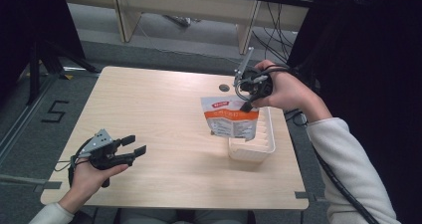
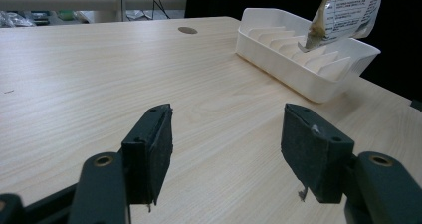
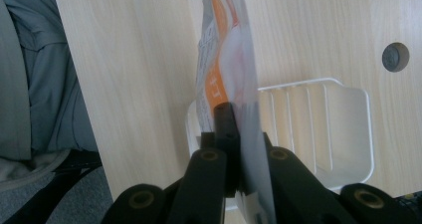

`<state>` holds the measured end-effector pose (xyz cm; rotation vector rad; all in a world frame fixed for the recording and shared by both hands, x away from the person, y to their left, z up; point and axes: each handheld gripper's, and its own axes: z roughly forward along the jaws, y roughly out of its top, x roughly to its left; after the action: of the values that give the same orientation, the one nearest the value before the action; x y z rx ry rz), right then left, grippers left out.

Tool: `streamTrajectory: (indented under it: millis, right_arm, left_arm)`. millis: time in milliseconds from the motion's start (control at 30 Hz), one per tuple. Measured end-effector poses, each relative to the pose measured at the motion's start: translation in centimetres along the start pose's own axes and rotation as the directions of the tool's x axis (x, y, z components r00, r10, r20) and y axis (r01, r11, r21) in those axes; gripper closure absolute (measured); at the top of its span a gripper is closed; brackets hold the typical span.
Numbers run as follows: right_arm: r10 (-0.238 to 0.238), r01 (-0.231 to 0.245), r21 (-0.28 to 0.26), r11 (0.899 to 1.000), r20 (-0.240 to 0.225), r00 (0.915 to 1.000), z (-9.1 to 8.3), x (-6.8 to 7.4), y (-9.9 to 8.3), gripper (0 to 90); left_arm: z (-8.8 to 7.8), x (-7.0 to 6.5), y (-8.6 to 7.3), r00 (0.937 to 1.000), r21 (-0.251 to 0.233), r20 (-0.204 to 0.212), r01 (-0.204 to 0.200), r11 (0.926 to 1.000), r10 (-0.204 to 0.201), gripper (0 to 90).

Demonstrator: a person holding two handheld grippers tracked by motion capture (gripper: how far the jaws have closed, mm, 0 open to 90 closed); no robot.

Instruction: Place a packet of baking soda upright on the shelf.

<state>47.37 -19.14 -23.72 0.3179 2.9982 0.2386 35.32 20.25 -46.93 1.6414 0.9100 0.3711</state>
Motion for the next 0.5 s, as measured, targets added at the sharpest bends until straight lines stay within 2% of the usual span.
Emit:
streamTrajectory:
  millis: [67,167,267,300,333,500]
  right_arm:
    - [-0.002,0.002,-0.003,1.0,-0.003,1.0,0.0,-0.1,-0.2,90.0]
    - [-0.003,0.003,0.009,1.0,-0.002,1.0,0.1,-0.2,-0.5,90.0]
    - [0.017,-0.017,0.022,1.0,-0.001,0.9999,0.1,-0.2,-0.7,90.0]
    - [-0.004,0.004,0.019,1.0,-0.005,1.0,0.2,-0.3,-0.8,90.0]
    - [-0.004,0.004,0.019,1.0,-0.005,1.0,0.2,-0.3,-0.8,90.0]
    - [0.016,-0.016,0.026,1.0,0.002,0.9999,0.1,-0.4,-1.2,90.0]
  left_arm:
    - [0.0,0.1,0.0,0.9999,0.0,0.007,-0.015,0.9999,0.015,36.3]
    - [0.0,0.1,0.0,0.9999,-0.001,0.004,-0.013,0.9999,0.013,36.2]
    - [0.0,0.1,0.0,0.9999,-0.002,0.004,-0.013,0.9999,0.013,36.2]
    - [0.0,0.1,0.1,0.9999,-0.003,0.004,-0.012,0.9999,0.012,36.1]
    - [0.0,0.1,0.1,0.9999,-0.003,0.004,-0.012,0.9999,0.012,36.1]
    - [-0.1,0.1,0.1,0.9999,-0.003,-0.001,-0.015,0.9999,0.015,35.6]
